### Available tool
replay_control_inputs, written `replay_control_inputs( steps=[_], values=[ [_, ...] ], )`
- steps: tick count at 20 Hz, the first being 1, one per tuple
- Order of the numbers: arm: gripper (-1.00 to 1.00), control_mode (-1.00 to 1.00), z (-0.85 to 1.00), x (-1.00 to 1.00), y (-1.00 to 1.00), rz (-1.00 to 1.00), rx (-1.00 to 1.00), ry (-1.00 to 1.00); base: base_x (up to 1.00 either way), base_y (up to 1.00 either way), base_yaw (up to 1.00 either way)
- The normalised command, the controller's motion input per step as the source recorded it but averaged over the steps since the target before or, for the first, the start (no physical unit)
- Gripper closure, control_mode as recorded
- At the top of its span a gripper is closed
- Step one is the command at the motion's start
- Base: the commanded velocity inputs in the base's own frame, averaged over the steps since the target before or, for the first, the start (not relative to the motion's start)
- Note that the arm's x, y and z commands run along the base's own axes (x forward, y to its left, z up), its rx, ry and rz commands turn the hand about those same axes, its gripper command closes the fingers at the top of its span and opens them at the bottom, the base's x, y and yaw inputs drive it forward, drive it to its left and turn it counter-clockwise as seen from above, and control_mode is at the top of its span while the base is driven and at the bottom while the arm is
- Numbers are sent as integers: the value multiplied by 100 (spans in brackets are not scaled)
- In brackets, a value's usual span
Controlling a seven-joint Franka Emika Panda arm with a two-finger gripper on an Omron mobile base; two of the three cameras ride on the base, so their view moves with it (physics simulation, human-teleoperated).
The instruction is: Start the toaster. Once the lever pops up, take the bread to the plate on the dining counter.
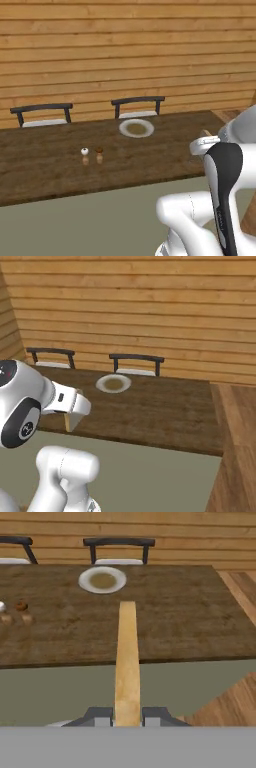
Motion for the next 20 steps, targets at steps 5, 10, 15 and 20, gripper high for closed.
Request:
replay_control_inputs(
  steps=[5,10,15,20],
  values=[
    [100,100,0,0,0,0,0,0,53,-40,5],
    [100,100,0,0,0,0,0,0,33,2,0],
    [100,100,0,0,0,0,0,0,21,10,0],
    [100,-100,-2,35,13,1,0,0,15,4,0]
  ],
)
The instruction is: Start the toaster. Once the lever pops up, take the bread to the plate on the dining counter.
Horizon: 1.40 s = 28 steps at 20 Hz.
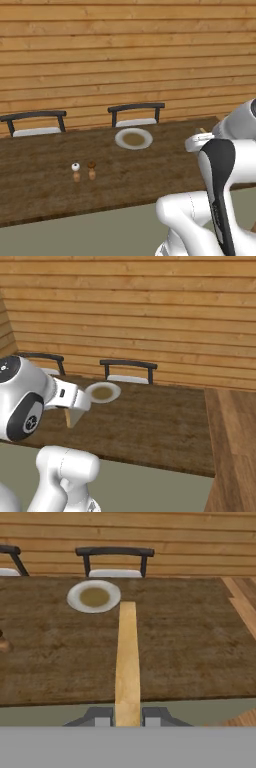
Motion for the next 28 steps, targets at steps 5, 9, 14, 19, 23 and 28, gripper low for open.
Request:
replay_control_inputs(
  steps=[5,9,14,19,23,28],
  values=[
    [100,-100,0,93,35,6,4,0,0,0,0],
    [100,-100,0,100,24,5,9,1,0,0,0],
    [100,-100,-11,100,1,12,18,11,0,0,0],
    [100,-100,-23,98,0,9,11,12,0,0,0],
    [100,-100,-43,78,2,8,3,8,0,0,0],
    [100,-100,-49,60,12,4,0,3,0,0,0]
  ],
)
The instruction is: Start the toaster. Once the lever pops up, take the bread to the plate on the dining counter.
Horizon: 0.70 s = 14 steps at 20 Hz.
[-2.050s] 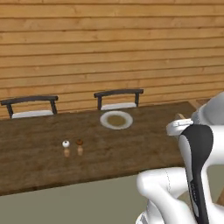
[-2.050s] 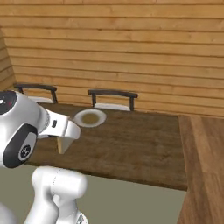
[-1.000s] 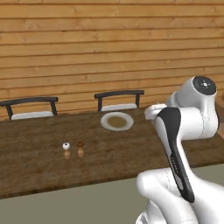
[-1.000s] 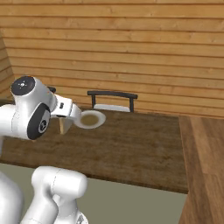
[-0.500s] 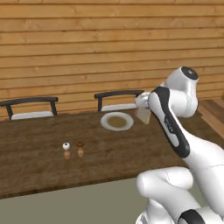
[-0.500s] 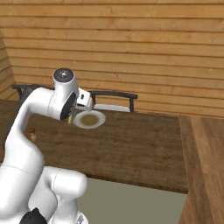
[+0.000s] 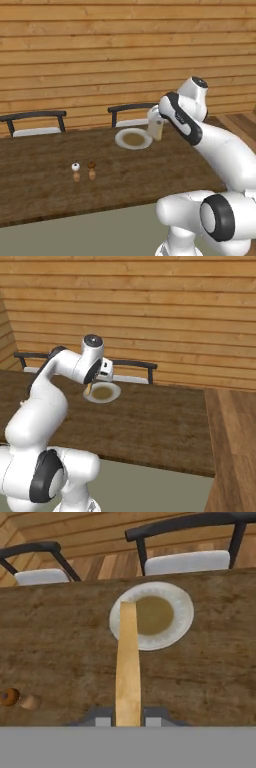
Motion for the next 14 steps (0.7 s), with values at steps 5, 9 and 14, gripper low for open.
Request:
replay_control_inputs(
  steps=[5,9,14],
  values=[
    [100,-100,-38,51,23,0,0,5,0,0,0],
    [100,-100,-11,55,16,2,0,8,0,0,0],
    [100,-100,-22,60,18,0,0,4,0,0,0]
  ],
)
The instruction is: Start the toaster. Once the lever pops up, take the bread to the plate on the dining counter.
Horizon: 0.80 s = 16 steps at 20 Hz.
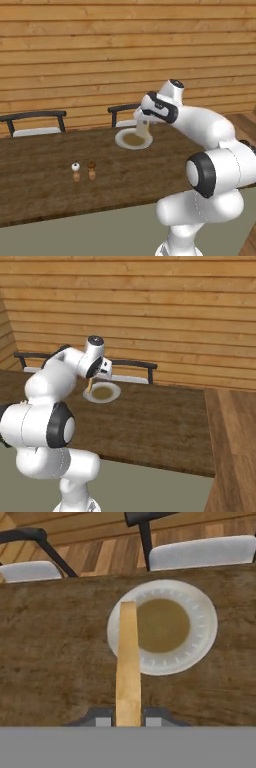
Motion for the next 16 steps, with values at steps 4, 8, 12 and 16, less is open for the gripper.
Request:
replay_control_inputs(
  steps=[4,8,12,16],
  values=[
    [100,-100,-27,53,12,0,0,0,0,0,0],
    [100,-100,-27,38,1,0,0,0,0,0,0],
    [100,-100,-28,28,0,0,1,0,0,0,0],
    [100,-100,-17,19,0,0,0,0,0,0,0]
  ],
)
